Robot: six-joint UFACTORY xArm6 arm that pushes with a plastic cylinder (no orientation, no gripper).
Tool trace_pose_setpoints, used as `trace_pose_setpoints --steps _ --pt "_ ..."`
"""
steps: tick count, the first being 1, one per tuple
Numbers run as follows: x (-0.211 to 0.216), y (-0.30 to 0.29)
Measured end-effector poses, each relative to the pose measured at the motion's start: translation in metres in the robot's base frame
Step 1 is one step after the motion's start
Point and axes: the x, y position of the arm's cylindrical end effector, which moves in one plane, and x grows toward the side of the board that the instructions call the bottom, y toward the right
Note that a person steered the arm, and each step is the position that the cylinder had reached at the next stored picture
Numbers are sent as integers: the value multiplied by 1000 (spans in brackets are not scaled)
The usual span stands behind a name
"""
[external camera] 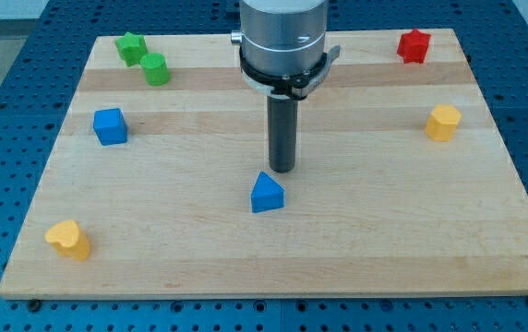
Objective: Move the blue triangle parallel to the yellow heart
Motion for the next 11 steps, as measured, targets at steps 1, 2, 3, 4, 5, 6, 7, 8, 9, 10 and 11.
trace_pose_setpoints --steps 1,2,3,4,5,6,7,8,9,10,11 --pt "7 -6" --pt "7 -16" --pt "14 -21" --pt "25 -21" --pt "34 -21" --pt "43 -21" --pt "57 -21" --pt "68 -21" --pt "67 -21" --pt "62 -37" --pt "63 -64"
